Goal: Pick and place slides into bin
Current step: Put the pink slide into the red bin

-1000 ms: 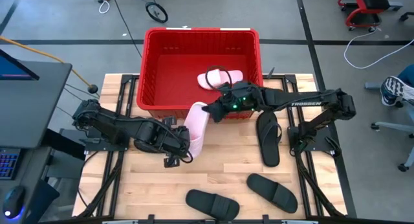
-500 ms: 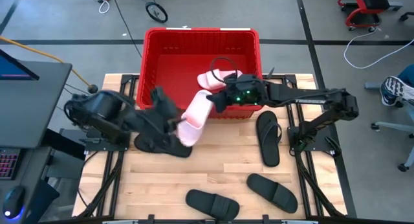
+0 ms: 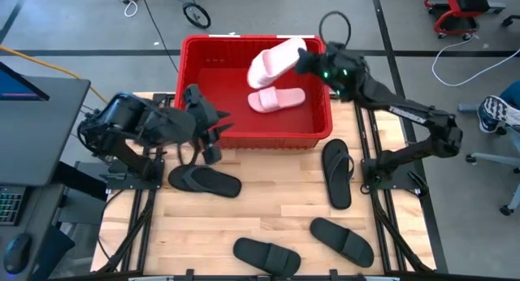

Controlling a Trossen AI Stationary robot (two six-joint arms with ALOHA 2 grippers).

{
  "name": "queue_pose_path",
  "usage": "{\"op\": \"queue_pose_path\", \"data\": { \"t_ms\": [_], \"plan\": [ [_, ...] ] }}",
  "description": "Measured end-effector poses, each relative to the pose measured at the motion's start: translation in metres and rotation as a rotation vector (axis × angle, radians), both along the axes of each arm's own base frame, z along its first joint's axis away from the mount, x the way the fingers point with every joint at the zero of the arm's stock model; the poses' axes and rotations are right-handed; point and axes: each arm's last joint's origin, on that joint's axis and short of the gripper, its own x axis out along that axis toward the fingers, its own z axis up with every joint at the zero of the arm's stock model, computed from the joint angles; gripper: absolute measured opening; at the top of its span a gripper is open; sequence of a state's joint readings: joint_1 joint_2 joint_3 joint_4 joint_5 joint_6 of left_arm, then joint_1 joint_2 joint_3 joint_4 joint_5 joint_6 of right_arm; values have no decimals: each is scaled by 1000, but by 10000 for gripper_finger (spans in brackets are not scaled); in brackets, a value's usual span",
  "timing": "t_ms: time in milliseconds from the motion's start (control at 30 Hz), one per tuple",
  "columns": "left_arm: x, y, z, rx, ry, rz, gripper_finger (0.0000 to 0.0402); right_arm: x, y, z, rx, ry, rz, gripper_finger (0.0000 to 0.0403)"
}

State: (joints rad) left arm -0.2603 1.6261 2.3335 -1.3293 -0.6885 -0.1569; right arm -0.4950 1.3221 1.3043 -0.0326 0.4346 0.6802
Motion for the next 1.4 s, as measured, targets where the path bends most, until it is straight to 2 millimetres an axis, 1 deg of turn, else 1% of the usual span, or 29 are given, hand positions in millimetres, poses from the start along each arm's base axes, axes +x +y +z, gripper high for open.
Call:
{"op": "queue_pose_path", "data": {
  "t_ms": [133,300,400,500,633,800,867,967,1133,1233,1400],
  "plan": [
    [8,13,-4,21,24,50,113,3,-39,-22,120,-40,27,59],
    [14,27,-6,24,36,106,113,22,-74,-63,213,13,-26,59],
    [16,34,-7,25,37,134,113,34,-90,-87,227,65,-62,59],
    [17,37,-8,18,37,152,111,44,-101,-108,217,121,-106,59],
    [17,37,-8,19,37,151,111,52,-114,-127,187,138,-151,60],
    [17,37,-8,19,45,151,110,54,-121,-138,178,161,-237,60],
    [17,38,-9,20,51,151,107,54,-122,-143,174,204,-236,61],
    [16,38,-9,22,61,151,105,55,-123,-144,141,258,-223,74],
    [16,38,-10,23,67,151,104,54,-125,-143,82,352,-148,117],
    [16,38,-10,23,67,151,101,54,-125,-143,84,352,-102,149],
    [15,37,-10,23,66,150,101,55,-122,-143,94,349,-81,197]
  ]
}}
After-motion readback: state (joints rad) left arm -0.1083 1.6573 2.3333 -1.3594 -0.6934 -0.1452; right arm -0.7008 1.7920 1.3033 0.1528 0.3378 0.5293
